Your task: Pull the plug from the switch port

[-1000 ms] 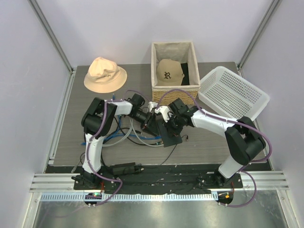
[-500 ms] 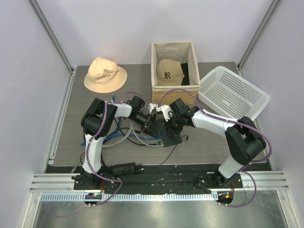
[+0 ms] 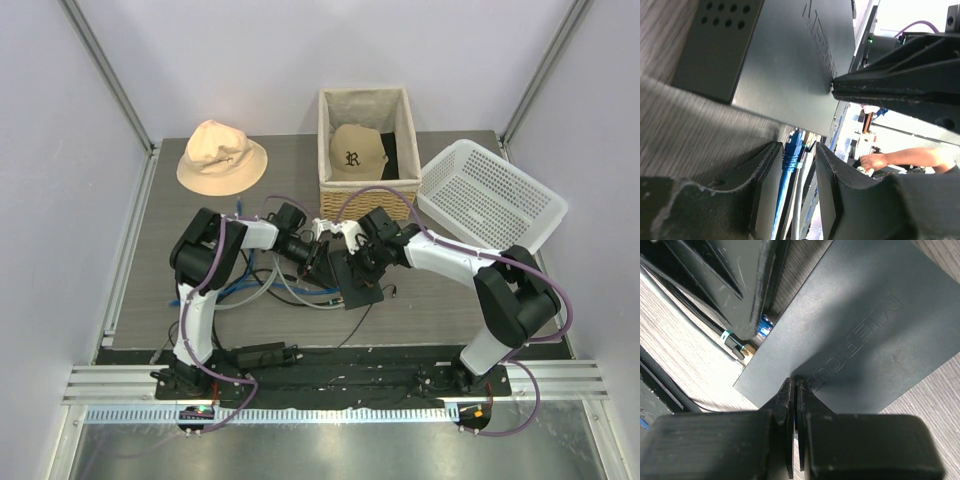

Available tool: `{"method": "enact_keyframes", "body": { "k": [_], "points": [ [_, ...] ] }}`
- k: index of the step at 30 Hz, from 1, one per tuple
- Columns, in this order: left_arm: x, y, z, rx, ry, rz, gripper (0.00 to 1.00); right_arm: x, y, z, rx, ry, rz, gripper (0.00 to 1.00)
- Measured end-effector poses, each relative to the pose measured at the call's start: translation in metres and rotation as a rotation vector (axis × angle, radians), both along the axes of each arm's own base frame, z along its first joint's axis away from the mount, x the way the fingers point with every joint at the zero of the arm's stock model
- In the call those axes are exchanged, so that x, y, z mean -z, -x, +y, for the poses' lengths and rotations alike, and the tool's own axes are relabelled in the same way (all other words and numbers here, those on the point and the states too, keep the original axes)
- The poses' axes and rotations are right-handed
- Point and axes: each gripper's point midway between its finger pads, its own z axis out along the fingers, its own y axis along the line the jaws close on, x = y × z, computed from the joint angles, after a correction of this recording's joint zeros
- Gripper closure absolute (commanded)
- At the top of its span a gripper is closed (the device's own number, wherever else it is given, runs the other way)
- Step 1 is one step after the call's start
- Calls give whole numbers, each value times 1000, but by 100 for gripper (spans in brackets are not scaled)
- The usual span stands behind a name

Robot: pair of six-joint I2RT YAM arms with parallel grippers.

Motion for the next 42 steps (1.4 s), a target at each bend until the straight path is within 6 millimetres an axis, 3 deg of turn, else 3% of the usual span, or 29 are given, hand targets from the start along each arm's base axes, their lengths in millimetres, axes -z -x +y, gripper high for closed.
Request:
{"method": "enact_keyframes", "body": {
  "k": [5, 13, 34, 42],
  "points": [
    [0, -1, -6, -2, -30, 0, 55, 0, 0, 0, 9, -6, 6, 99],
    [2, -3, -11, -3, -67, -9, 65, 0, 0, 0, 12, -7, 8, 99],
    [1, 2, -14, 89, 73, -174, 63, 0, 0, 1, 13, -8, 16, 99],
    [1, 4, -14, 136, 135, -221, 78, 0, 1, -1, 14, -2, 20, 99]
  ]
}}
